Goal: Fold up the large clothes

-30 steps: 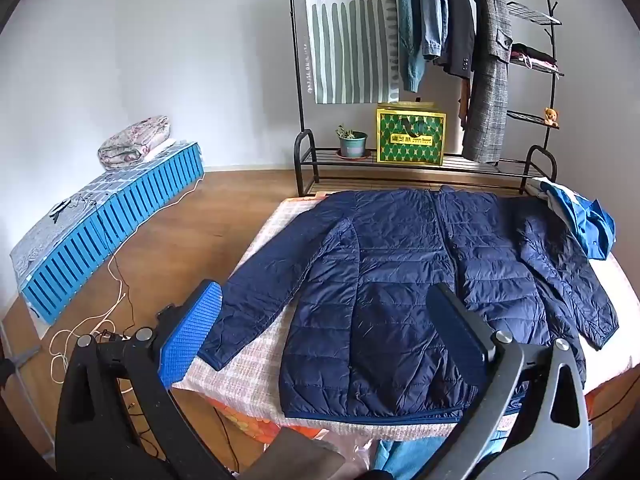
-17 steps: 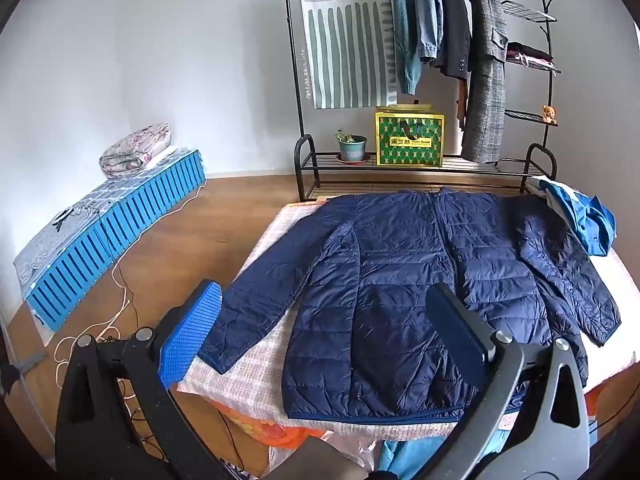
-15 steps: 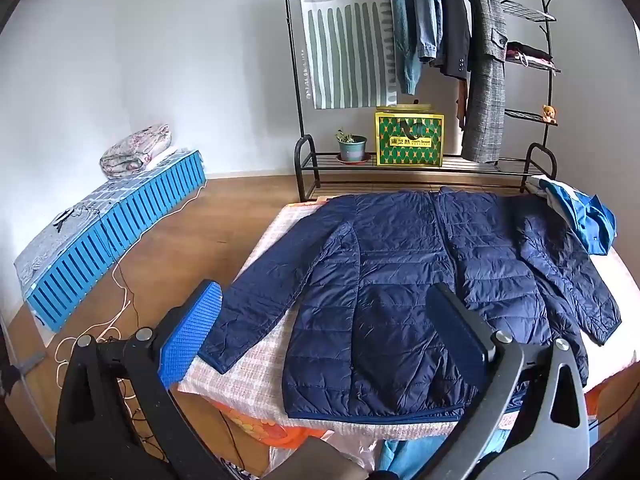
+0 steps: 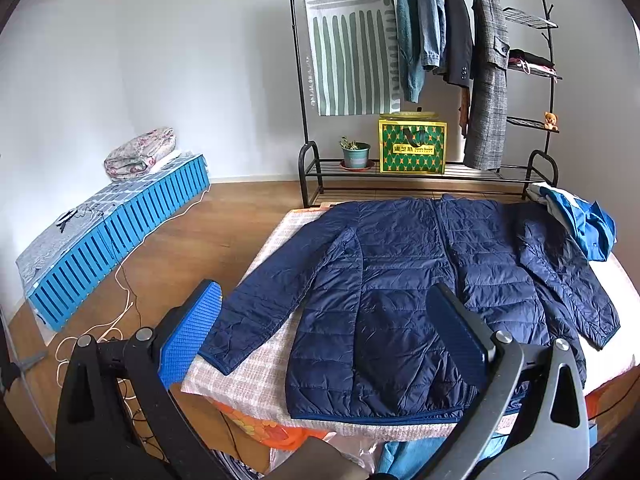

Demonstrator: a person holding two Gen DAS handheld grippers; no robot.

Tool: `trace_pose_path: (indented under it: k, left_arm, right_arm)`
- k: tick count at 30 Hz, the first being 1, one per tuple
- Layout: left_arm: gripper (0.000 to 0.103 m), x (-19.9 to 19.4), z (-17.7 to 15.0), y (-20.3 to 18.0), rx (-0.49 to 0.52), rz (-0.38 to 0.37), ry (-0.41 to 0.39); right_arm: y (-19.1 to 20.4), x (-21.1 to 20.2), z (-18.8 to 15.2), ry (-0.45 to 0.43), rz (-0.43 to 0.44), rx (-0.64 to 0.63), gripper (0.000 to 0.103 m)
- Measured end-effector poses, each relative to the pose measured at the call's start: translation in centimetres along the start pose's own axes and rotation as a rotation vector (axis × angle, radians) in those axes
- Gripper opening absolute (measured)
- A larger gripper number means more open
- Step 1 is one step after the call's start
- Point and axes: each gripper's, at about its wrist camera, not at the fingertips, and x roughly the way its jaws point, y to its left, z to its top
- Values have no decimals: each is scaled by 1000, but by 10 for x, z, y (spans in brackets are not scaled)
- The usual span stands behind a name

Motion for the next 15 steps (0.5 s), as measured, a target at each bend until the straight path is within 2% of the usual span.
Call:
trace_pose_path:
  k: [15]
  left_arm:
    - [103, -2, 4, 1, -1, -3, -1]
  right_arm:
    - [1, -4, 1, -11, 0, 2, 103]
